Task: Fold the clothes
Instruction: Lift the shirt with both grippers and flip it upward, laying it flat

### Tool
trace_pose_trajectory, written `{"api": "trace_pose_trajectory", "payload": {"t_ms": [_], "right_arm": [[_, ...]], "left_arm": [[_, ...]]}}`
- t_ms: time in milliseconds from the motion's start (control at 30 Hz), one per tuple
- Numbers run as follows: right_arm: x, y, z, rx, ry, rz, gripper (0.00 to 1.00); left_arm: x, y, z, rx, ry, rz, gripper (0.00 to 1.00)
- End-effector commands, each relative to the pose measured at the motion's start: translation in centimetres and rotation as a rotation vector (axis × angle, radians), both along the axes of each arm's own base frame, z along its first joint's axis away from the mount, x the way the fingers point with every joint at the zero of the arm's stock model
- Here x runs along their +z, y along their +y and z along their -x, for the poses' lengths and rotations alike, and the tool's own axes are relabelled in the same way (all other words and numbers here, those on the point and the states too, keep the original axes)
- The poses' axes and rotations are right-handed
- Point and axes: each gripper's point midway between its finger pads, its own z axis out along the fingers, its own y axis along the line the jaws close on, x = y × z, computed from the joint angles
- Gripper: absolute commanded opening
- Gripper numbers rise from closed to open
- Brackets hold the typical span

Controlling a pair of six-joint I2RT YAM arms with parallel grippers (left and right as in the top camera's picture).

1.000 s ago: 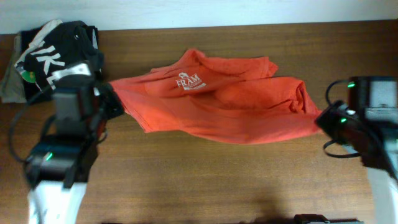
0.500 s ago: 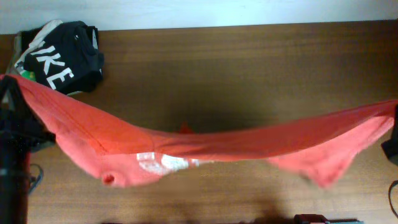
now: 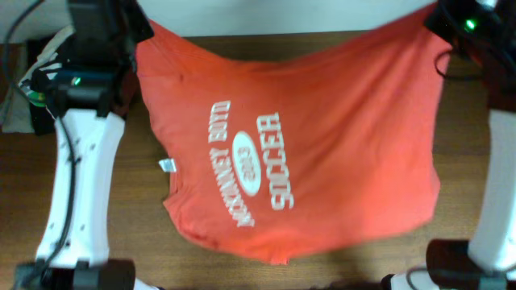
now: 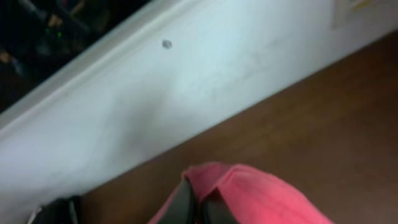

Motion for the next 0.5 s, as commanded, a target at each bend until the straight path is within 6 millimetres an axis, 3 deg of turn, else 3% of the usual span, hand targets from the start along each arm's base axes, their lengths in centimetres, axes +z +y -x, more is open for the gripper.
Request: {"api": "trace_pose_trajectory", "payload": {"t_ms": [0, 100, 167, 233, 267, 367, 467], "right_arm": [[3.8, -0.3, 1.0, 0.018, -0.113, -0.002, 0.04], [7.8, -2.1, 3.3, -0.020, -0.205, 0.007, 0.04], [11.1, -3.4, 6.3, -0.032, -0.275, 0.005, 0.04], [11.6, -4.2, 7.8, -0.041, -0.275, 0.002, 0.04], [11.3, -4.4, 8.1, -0.046, -0.261, -0.003, 0.04], [7.5, -4.6, 7.8, -0.030, -0.121, -0.004, 0.04], [1.5, -4.9, 7.4, -0.028, 0.100, -0.036, 0.04]], "left_arm": [[8.9, 2.0, 1.0, 0.017, -0.179, -0.069, 0.01], [15.9, 3.6, 4.5, 0.043, -0.304, -0.089, 0.01], [20.3, 3.9, 7.9, 0.028, -0.384, -0.101, 0.01], [21.8, 3.7, 10.0, 0.007, -0.398, -0.097, 0.01], [21.6, 3.3, 10.3, -0.016, -0.385, -0.093, 0.01], [17.7, 1.9, 8.5, -0.105, -0.252, -0.073, 0.01], [8.6, 1.2, 4.2, -0.134, 0.018, -0.023, 0.01]]}}
